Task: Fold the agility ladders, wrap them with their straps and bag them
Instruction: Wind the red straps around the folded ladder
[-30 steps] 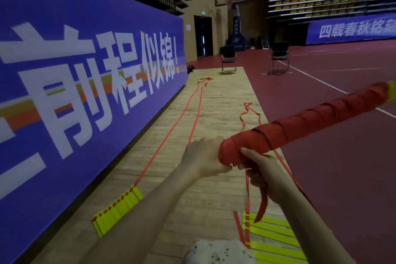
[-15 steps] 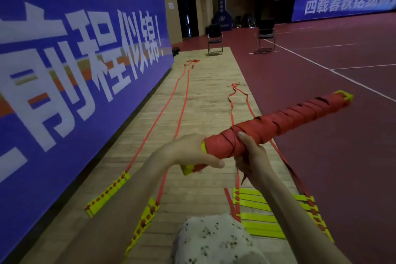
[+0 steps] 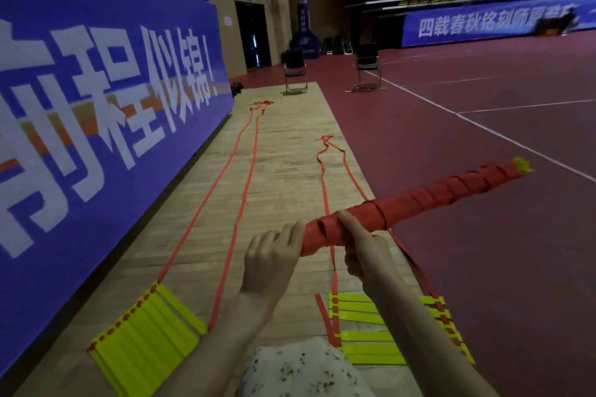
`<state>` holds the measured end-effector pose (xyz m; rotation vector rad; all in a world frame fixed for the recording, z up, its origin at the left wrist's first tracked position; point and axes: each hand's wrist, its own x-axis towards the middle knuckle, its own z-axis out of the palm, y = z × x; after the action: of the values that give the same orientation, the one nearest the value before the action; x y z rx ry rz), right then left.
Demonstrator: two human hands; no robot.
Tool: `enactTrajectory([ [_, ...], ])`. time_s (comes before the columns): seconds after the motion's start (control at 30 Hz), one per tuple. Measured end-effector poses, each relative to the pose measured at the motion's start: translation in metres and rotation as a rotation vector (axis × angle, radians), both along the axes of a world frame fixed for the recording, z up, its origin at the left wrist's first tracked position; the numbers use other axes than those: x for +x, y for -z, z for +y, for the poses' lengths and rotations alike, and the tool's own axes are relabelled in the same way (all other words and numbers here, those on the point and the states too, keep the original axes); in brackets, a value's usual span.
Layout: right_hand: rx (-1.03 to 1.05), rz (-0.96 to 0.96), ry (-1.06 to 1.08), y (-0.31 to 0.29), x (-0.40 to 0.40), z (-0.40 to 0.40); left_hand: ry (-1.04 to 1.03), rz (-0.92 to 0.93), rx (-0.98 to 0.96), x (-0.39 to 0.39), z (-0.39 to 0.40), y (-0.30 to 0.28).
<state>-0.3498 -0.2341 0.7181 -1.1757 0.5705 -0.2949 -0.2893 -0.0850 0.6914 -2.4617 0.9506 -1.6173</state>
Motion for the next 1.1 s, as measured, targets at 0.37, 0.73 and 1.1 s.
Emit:
enactTrajectory([
  [0.37,0.089,-0.166,-0.055,0.019,-0.003,-0.002,-0.033,1.239,0.035,-0.016,-0.008,-0.046],
  [0.73,0.254,-0.228,-0.123,0.012,0.040,0.053,-0.202,0.954,-0.288,-0.020,0.028,-0.012],
  [1.1,0.319,-0.108,-0.439,0.033,0.115,0.204,-0.428,0.879,-0.345,0.035,0.190,0.010],
])
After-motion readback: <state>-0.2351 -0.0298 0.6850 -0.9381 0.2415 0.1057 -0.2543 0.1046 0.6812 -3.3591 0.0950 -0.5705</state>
